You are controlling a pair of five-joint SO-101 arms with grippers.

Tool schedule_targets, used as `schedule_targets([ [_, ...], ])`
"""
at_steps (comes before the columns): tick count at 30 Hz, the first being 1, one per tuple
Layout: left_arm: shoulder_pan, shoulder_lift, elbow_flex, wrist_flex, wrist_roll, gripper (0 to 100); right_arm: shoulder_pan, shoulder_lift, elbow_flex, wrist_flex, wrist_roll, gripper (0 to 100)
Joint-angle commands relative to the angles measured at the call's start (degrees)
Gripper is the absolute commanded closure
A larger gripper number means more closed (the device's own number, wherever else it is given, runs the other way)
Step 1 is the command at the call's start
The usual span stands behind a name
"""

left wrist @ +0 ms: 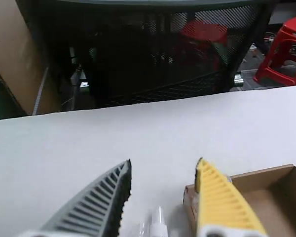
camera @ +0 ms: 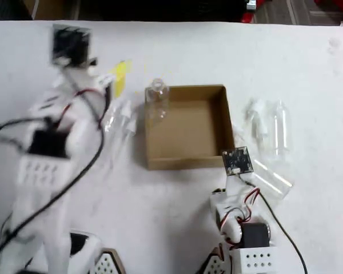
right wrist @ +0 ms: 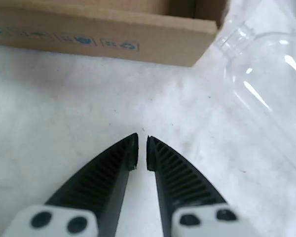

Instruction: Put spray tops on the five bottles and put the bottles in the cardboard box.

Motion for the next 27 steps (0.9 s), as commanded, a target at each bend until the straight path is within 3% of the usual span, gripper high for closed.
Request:
schedule_targets([
  [1,-1.5,-11.0,-2.5,8.4,0.3,80,0.0,-0.3,0.5,0.4,0.5,98.1],
  [7,-1.5,-22.7,9.0,9.4,0.2,80,0.0,-0.3,0.5,0.4,0.5,98.1],
  [20,-1.0,-48.0,46.9,-8.1,0.6,81,0.0,-0.3,0.5,0.4,0.5,98.1],
  [27,-1.0,-58.9,53.5,-9.9,0.6,81,0.0,-0.3,0.5,0.4,0.5,98.1],
])
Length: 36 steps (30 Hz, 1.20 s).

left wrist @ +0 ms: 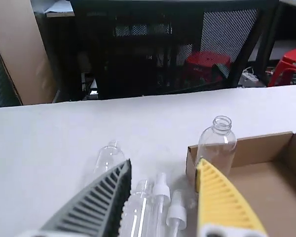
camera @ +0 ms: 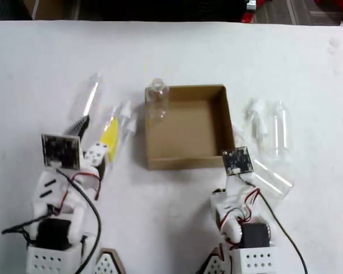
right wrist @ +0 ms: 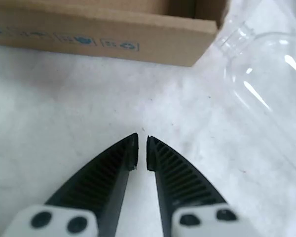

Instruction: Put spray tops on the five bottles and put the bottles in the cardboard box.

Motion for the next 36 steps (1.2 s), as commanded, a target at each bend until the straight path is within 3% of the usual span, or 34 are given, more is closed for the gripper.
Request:
schedule_targets([
  [1,-0.1,-4.4,0.8,-1.8,0.5,81,0.0,-0.3,0.5,0.4,0.5,98.1],
  [5,2.1,-7.5,2.7,-1.8,-0.4,81,0.0,-0.3,0.5,0.4,0.5,98.1],
  [10,4.5,-10.5,6.0,-2.1,-7.2,81,-0.4,-0.3,0.5,0.4,0.5,98.1],
  [23,4.2,-10.5,6.1,-1.8,-7.8,81,0.0,-0.3,0.5,0.0,0.5,98.1],
  [31,4.2,-10.5,6.1,-1.9,-8.0,81,0.0,-0.3,-2.7,-16.0,0.5,98.1],
  [36,4.2,-10.5,6.1,-2.2,-8.0,81,1.9,-0.3,-9.1,-20.9,0.5,98.1],
])
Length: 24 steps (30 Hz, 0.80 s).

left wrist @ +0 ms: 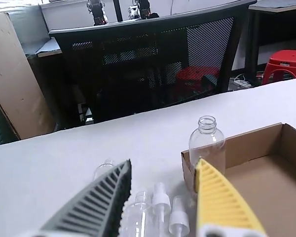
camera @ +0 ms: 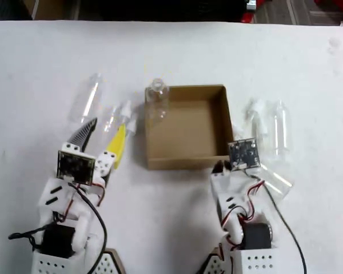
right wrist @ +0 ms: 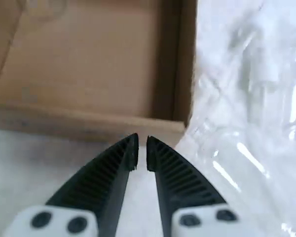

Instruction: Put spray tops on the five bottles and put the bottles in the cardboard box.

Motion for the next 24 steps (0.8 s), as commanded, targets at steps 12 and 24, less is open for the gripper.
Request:
schedule_targets([
  [12,-0.3,-0.7,-0.5,-1.9,-0.4,81,15.9,0.0,-5.2,-31.0,0.4,98.1],
  [24,-1.1,-0.7,-1.8,-2.4,-0.1,81,7.6,0.1,-0.4,-42.2,0.2,98.2],
])
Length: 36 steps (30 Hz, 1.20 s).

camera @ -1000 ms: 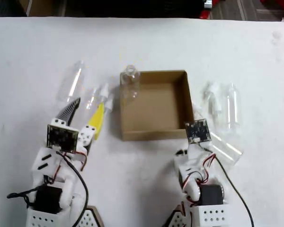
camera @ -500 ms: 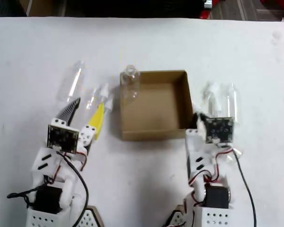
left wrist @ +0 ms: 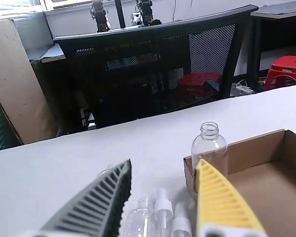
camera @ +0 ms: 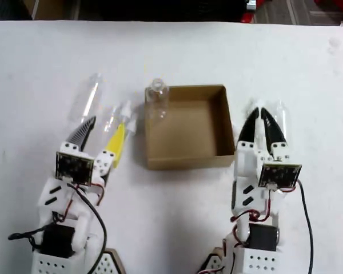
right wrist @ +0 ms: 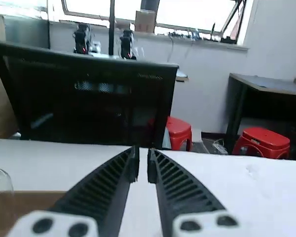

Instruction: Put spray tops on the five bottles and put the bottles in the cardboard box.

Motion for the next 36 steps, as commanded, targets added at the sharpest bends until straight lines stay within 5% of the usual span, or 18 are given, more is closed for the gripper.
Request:
schedule_targets([
  [1,-0.7,-0.7,-2.6,0.3,-0.1,81,-1.4,-0.3,1.8,1.6,0.3,98.1],
  [36,-0.1,-0.7,-5.0,6.3,4.8,81,-2.3,-0.3,6.0,3.6,0.3,98.1],
])
